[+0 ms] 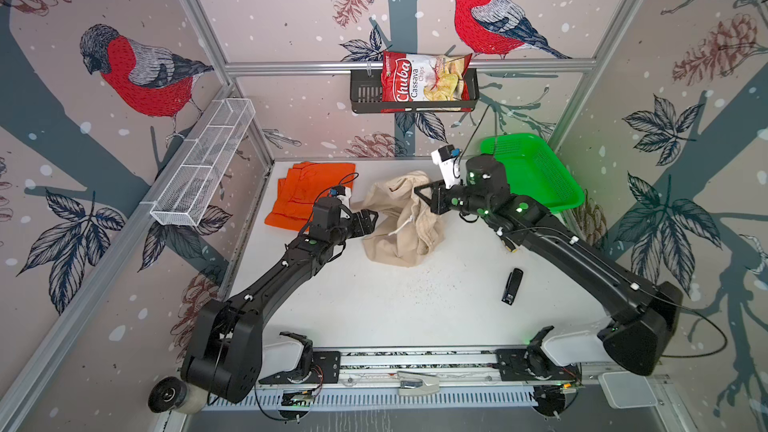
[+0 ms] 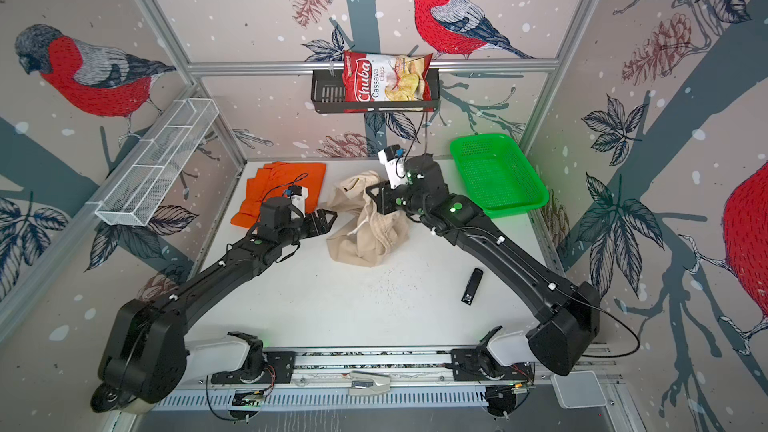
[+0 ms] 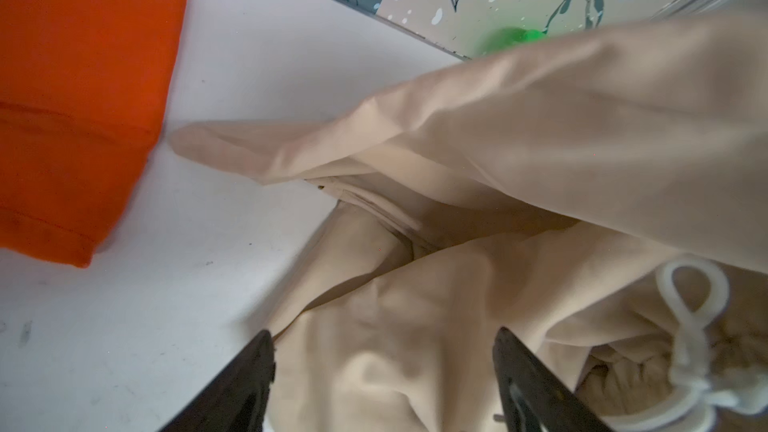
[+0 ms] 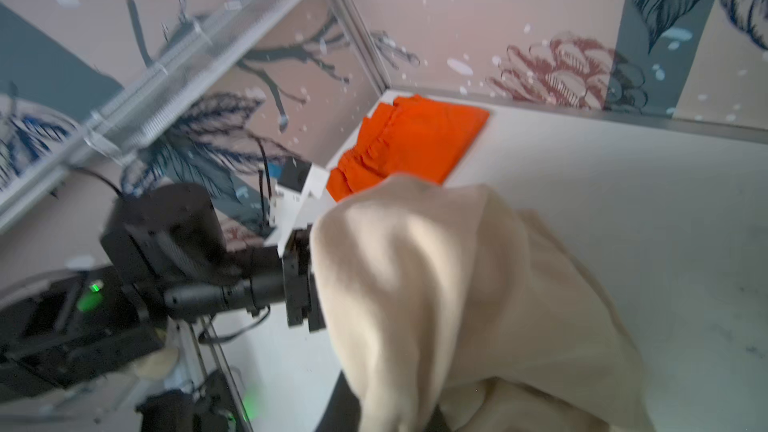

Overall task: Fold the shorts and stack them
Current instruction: 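Lift the beige shorts with the right gripper while the left gripper holds the waistband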

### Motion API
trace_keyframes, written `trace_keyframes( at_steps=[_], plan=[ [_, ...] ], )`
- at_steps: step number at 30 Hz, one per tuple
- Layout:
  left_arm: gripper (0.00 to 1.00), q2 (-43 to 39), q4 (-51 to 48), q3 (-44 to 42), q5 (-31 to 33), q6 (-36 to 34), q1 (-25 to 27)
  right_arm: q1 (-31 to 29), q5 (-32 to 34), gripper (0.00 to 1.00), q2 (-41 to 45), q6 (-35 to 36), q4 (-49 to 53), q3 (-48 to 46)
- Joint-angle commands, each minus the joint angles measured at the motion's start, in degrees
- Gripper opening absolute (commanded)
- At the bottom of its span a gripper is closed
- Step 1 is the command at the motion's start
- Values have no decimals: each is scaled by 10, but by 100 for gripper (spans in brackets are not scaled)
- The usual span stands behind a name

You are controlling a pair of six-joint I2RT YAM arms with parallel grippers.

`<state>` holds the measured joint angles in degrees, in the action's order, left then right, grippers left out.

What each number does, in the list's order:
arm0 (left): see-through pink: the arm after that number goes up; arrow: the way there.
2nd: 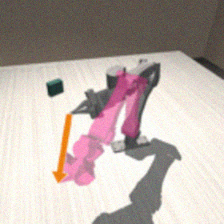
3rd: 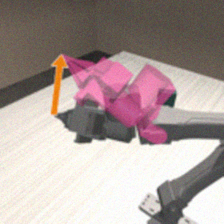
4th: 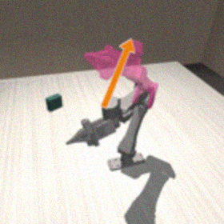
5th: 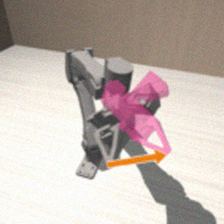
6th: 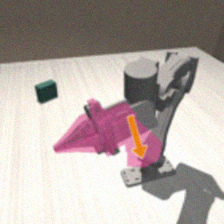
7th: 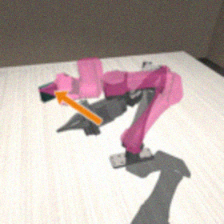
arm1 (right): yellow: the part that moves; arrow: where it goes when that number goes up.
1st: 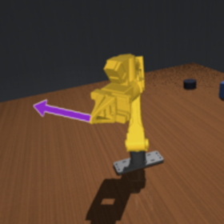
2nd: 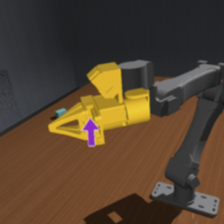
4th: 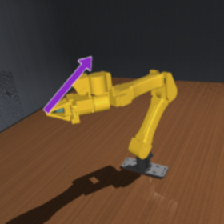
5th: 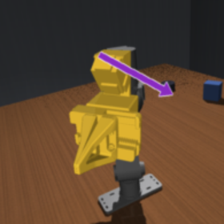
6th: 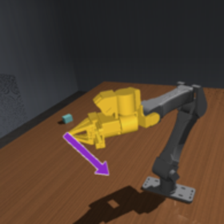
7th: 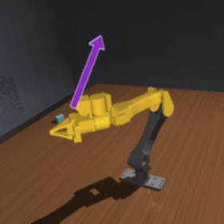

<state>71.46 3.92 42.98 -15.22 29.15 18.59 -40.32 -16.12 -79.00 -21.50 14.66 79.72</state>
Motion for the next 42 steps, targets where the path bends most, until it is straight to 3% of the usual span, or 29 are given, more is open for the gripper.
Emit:
trace_keyframes(
  at_steps=[1, 4, 9, 16, 27, 36, 39, 42],
  plan=[
    [82, -29, 41, -2, -22, -49, -1, 15, -25, 14, 20, -63, -106, 23],
    [81, -63, 75, -7, -62, -86, -1, 19, -9, 14, 40, -85, -164, 32],
    [78, -110, 148, -29, -199, -170, 8, 18, 31, 14, 51, -102, -200, 51],
    [81, -125, 185, -35, -227, -291, 105, 10, 80, 13, 54, -140, -222, 38],
    [82, -21, 287, -20, -155, -245, 159, -15, 109, 13, 49, -146, -227, 22],
    [82, 8, 376, -20, -169, -199, 161, -23, 120, 13, 48, -146, -234, 13],
    [77, 17, 404, -22, -170, -179, 162, -23, 120, 13, 48, -148, -235, 11],
    [65, 27, 416, -20, -173, -168, 162, -23, 120, 13, 49, -147, -236, 10]
  ],
)
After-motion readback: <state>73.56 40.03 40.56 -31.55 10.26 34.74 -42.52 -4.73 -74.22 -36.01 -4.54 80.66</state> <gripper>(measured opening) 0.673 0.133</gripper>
